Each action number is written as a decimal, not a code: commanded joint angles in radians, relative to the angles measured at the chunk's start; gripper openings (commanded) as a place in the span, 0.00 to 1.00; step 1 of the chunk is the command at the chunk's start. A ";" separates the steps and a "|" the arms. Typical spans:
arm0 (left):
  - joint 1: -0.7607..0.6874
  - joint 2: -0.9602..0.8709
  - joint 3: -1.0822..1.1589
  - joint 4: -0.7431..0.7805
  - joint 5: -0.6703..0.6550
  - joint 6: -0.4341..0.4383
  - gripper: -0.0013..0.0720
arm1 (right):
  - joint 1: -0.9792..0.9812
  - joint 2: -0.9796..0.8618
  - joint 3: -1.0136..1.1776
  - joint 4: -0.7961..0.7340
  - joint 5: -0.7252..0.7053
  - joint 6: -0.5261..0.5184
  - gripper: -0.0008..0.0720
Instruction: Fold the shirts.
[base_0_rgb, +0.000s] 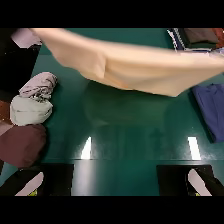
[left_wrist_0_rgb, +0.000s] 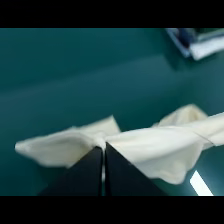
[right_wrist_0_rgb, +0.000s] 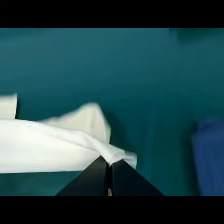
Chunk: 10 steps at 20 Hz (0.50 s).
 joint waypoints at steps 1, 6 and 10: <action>0.000 0.016 0.356 0.003 0.019 -0.031 0.05 | 0.016 0.011 0.358 -0.010 -0.082 0.005 0.03; 0.000 0.078 0.520 -0.003 0.105 -0.093 0.05 | 0.016 0.010 0.629 -0.099 -0.026 0.014 0.03; 0.000 0.125 0.537 -0.036 0.107 -0.108 0.05 | 0.016 0.010 0.671 -0.178 0.077 0.032 0.03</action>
